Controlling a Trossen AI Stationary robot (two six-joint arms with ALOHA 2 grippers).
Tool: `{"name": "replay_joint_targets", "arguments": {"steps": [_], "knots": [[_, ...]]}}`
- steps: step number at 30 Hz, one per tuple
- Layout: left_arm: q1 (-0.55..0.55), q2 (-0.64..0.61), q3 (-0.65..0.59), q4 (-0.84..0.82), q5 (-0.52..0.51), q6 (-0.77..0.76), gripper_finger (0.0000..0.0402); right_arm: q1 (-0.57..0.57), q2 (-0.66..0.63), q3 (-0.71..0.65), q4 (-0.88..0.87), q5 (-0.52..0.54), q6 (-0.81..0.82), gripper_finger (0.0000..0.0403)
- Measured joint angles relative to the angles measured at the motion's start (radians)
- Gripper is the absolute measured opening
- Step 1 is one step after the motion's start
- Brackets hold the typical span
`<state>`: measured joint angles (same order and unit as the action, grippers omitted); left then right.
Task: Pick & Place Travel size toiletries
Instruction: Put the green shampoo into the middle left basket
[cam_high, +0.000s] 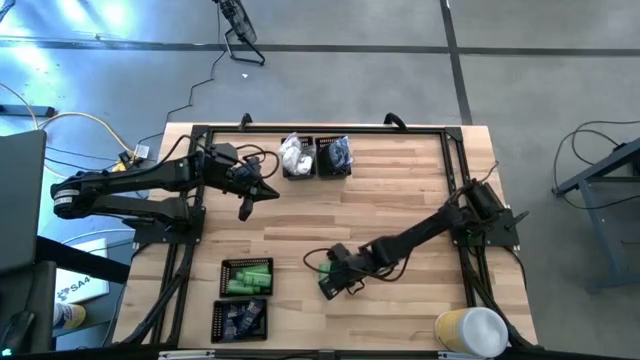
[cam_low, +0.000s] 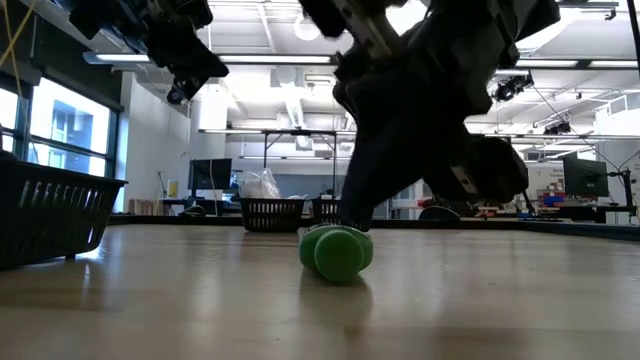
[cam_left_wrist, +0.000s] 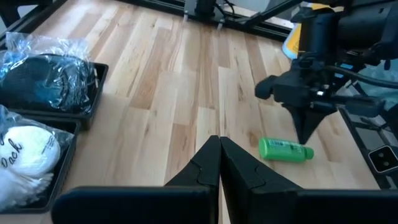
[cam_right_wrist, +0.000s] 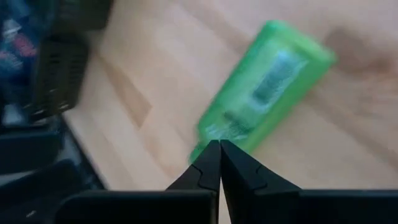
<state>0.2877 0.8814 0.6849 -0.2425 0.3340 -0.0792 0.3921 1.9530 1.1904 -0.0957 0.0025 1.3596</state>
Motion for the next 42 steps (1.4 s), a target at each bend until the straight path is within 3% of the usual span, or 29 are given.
{"name": "replay_joint_targets", "arguments": {"steps": [13, 22, 36, 42], "knots": [[0.0, 0.0, 0.0, 0.0, 0.0, 0.0, 0.0007, -0.028, 0.047, 0.002, 0.033, -0.038, -0.04, 0.0004], [0.0, 0.0, 0.0, 0.0, -0.002, 0.0, 0.0007, -0.075, 0.067, 0.0, 0.051, 0.048, -0.07, 0.0003], [0.0, 0.0, 0.0, -0.003, -0.007, 0.0, 0.0007, -0.16, 0.067, 0.0, 0.102, 0.055, -0.179, 0.0003], [0.0, 0.0, 0.0, -0.032, -0.007, 0.0, 0.0007, -0.18, 0.024, -0.002, 0.042, 0.087, -0.227, 0.0003]]}}
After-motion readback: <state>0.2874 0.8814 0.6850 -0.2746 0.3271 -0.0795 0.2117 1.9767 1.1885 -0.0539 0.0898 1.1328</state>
